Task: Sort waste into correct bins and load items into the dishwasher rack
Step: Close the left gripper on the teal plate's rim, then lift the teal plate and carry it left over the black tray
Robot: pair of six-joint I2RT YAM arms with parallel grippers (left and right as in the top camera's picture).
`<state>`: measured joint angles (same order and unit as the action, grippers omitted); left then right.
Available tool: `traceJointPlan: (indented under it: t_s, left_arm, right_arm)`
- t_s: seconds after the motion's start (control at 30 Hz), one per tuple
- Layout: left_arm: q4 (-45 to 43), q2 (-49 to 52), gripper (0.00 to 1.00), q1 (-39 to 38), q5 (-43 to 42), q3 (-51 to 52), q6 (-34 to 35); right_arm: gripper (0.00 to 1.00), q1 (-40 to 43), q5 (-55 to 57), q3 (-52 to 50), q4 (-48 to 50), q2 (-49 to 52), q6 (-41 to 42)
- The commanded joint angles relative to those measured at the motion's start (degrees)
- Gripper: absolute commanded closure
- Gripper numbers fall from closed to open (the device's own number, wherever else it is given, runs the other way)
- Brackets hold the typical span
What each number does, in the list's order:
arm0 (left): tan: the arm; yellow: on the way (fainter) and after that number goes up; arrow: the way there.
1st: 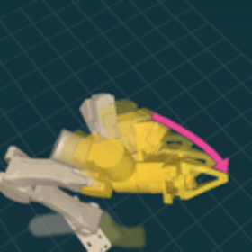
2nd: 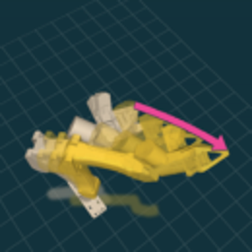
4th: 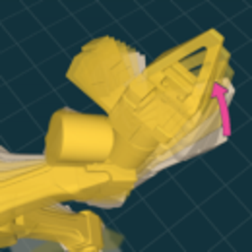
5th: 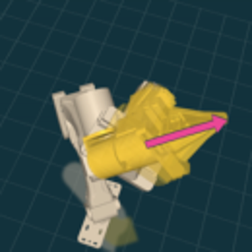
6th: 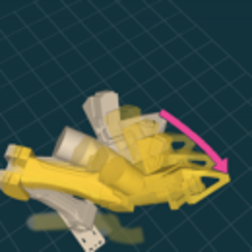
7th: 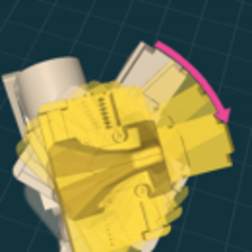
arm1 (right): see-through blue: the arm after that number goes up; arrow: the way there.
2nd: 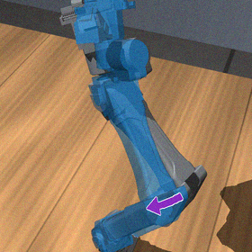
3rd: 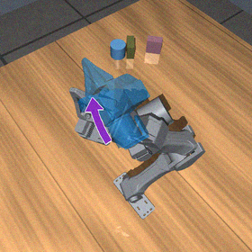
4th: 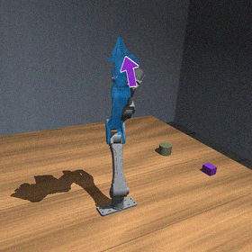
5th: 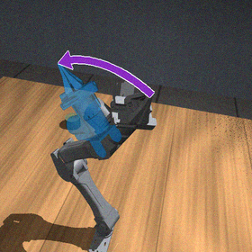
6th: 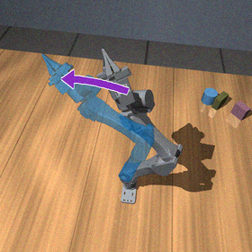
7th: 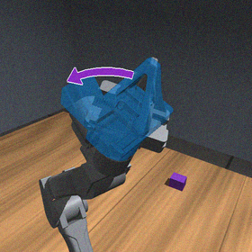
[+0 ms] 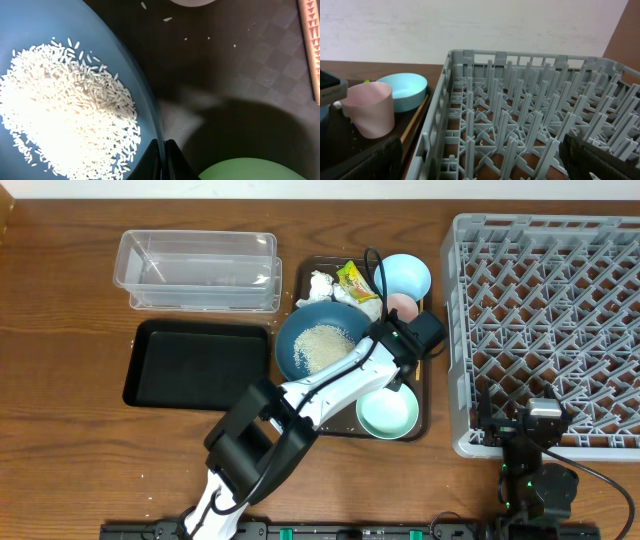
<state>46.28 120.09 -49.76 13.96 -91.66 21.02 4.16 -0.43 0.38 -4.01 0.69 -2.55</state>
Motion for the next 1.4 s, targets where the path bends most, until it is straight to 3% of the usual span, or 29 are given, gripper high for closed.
traceJointPlan:
  t_s: [0.0, 0.4, 0.7, 0.97, 1.37]
  left_arm:
    - [0.55, -4.37, 0.94, 0.17, 2.29, -1.29, 0.48]
    - [1.68, -10.08, 0.94, 0.17, 2.73, -1.29, 0.50]
    - [5.09, -12.55, 0.94, 0.68, 7.93, -1.29, 1.68]
    - [5.57, -20.11, 0.94, 3.06, 7.65, -1.29, 3.76]
    - [8.55, -24.26, 0.94, 16.11, -3.52, -1.27, 4.81]
  right_arm:
    - [0.01, 1.03, 0.00, -0.09, -0.28, -0.31, 0.35]
    - [0.01, 1.03, 0.00, -0.09, -0.26, -0.31, 0.35]
    - [0.01, 1.03, 0.00, -0.09, -0.26, -0.31, 0.35]
    - [0.01, 1.03, 0.00, -0.09, -0.28, -0.31, 0.35]
    - [0.02, 1.03, 0.00, -0.09, -0.26, -0.31, 0.35]
